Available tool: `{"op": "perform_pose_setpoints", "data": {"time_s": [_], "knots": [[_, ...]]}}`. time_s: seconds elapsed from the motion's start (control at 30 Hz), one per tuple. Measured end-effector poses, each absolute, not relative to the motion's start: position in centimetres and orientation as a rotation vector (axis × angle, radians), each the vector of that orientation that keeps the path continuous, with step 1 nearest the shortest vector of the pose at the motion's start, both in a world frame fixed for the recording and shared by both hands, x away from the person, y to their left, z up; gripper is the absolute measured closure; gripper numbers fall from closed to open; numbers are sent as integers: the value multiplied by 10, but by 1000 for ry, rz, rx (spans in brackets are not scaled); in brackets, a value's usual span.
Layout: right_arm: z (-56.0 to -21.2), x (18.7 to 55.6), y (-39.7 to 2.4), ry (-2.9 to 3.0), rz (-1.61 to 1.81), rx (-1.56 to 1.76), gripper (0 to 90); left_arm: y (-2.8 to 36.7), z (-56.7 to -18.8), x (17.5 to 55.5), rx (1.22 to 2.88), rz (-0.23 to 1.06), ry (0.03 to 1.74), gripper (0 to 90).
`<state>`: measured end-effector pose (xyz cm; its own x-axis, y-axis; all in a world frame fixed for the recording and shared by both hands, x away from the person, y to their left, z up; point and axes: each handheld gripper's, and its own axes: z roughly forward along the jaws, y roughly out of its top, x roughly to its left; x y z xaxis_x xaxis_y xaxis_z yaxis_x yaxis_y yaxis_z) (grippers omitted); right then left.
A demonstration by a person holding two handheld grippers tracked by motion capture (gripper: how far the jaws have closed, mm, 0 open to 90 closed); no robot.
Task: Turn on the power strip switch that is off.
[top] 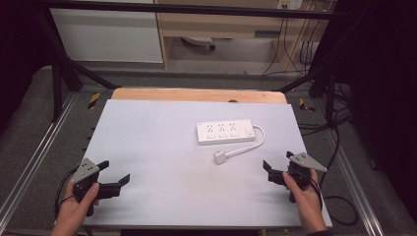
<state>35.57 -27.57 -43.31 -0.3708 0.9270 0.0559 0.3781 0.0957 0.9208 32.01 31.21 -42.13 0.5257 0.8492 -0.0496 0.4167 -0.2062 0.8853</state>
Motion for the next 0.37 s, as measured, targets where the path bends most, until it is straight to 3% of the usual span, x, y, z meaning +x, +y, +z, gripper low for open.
{"op": "perform_pose_setpoints", "data": {"time_s": [0.37], "knots": [[-457, 362, -256, 2013, 1115, 1312, 32, 311, -421, 320, 1825, 572, 1045, 60]]}}
